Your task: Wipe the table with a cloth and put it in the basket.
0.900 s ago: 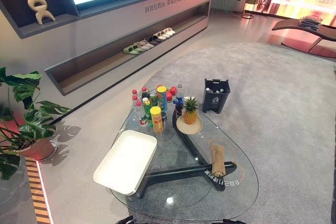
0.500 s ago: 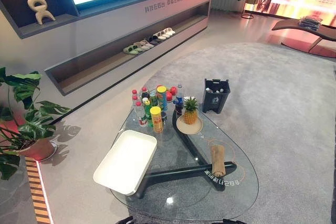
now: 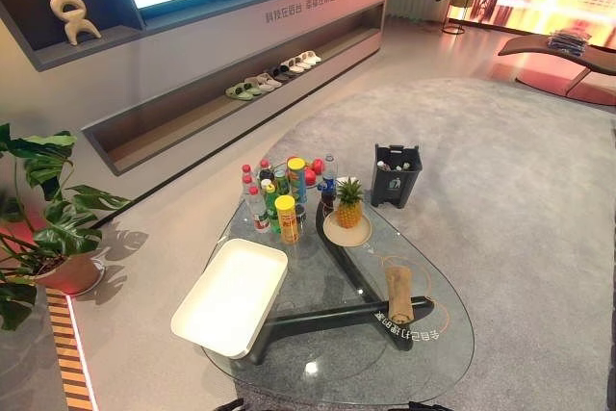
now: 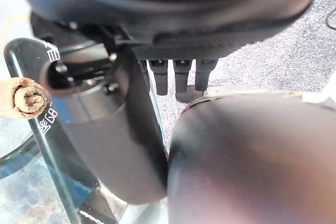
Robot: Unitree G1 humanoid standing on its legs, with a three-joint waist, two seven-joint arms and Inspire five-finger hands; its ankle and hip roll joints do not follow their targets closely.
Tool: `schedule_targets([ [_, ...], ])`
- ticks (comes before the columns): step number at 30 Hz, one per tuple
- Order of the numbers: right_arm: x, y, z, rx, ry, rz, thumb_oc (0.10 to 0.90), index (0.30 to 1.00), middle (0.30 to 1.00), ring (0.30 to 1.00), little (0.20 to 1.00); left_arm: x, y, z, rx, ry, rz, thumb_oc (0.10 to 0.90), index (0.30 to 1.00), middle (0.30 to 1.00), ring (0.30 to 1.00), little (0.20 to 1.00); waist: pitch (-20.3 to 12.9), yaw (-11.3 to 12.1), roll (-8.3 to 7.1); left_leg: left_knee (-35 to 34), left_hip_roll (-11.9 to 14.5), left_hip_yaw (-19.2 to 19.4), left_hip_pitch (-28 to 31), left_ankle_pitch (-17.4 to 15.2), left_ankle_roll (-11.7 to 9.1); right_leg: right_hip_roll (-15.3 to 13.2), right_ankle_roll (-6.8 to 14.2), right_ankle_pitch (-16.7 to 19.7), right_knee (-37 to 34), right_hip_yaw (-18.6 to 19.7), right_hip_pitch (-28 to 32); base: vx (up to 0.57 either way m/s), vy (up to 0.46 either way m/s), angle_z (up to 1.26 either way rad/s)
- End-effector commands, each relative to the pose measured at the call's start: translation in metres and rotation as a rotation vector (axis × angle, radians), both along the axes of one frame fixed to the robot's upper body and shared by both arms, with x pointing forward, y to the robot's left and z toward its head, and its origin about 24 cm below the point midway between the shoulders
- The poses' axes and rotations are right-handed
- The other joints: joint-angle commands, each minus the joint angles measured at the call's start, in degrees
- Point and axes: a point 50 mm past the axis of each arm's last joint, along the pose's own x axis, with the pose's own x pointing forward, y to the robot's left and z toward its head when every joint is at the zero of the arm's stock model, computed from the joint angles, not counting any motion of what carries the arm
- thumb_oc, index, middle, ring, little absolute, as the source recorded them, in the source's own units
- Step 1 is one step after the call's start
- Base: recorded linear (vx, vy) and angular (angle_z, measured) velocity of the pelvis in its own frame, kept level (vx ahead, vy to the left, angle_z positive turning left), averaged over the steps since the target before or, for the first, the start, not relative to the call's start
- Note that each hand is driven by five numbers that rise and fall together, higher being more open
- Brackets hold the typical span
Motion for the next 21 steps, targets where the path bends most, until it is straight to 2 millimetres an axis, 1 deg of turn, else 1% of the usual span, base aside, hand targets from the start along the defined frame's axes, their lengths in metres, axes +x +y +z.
schedule_targets([
  [1, -0.024, 0.006, -0.005, 0.009, 0.121, 0.076, 0.800, 0.900, 0.900, 0.900, 0.900, 0.015, -0.007, 0.001, -0.003, -0.010, -0.015, 0.800, 0.900, 0.900, 0.900, 0.900, 1.71, 0.28, -2.13, -0.12, -3.36, 0.34, -2.30, 0.12, 1.89, -0.71, 0.65, -0.87, 0.84, 0.86, 0.98, 0.00, 0.000, 0.00],
  [11, -0.013, -0.001, -0.002, -0.013, 0.073, 0.087, 0.800, 0.900, 0.900, 0.900, 0.900, 0.014, -0.004, 0.001, 0.017, -0.014, -0.028, 0.800, 0.900, 0.900, 0.900, 0.900, 3.02, 0.47, -2.22, 0.52, -3.26, 0.95, -3.06, 0.03, 1.82, -0.93, 0.79, -0.57, 0.95, 0.89, 0.13, 0.01, -0.004, -0.01],
  [15, -0.003, -0.004, 0.000, -0.023, 0.025, 0.090, 0.800, 0.900, 0.900, 0.900, 0.900, 0.020, -0.003, 0.002, 0.023, -0.032, -0.040, 0.800, 0.900, 0.900, 0.900, 0.900, 4.16, 0.55, -2.31, 1.37, -3.24, 1.14, -4.64, 0.05, 1.95, -1.02, 0.69, -0.22, 1.27, 1.13, -1.51, -0.01, -0.007, -0.04],
  [19, 0.006, -0.006, 0.002, -0.023, -0.037, 0.048, 0.800, 0.900, 0.900, 0.900, 0.900, 0.020, -0.002, 0.003, 0.026, -0.043, -0.038, 0.800, 0.900, 0.900, 0.900, 0.900, 5.30, 0.64, -2.52, 2.49, -3.45, 1.13, -5.99, -0.15, 2.15, -1.00, 0.60, 0.05, 1.43, 1.26, -2.62, 0.00, -0.002, -0.01],
  [20, 0.012, -0.006, 0.004, -0.023, -0.075, 0.036, 0.800, 0.900, 0.900, 0.900, 0.900, 0.022, -0.002, 0.003, 0.025, -0.053, -0.038, 0.800, 0.900, 0.900, 0.900, 0.900, 5.97, 0.66, -2.54, 2.90, -3.57, 1.03, -6.77, -0.15, 2.21, -0.98, 0.51, 0.03, 1.81, 1.30, -3.38, 0.00, 0.000, 0.00],
  [21, 0.013, -0.006, 0.004, -0.023, -0.079, 0.036, 0.800, 0.900, 0.900, 0.900, 0.900, 0.023, -0.002, 0.003, 0.025, -0.053, -0.038, 0.800, 0.900, 0.900, 0.900, 0.900, 6.02, 0.65, -2.54, 2.96, -3.58, 1.02, -6.88, -0.16, 2.22, -0.98, 0.50, 0.02, 1.85, 1.30, -3.47, -0.07, -0.004, 0.04],
])
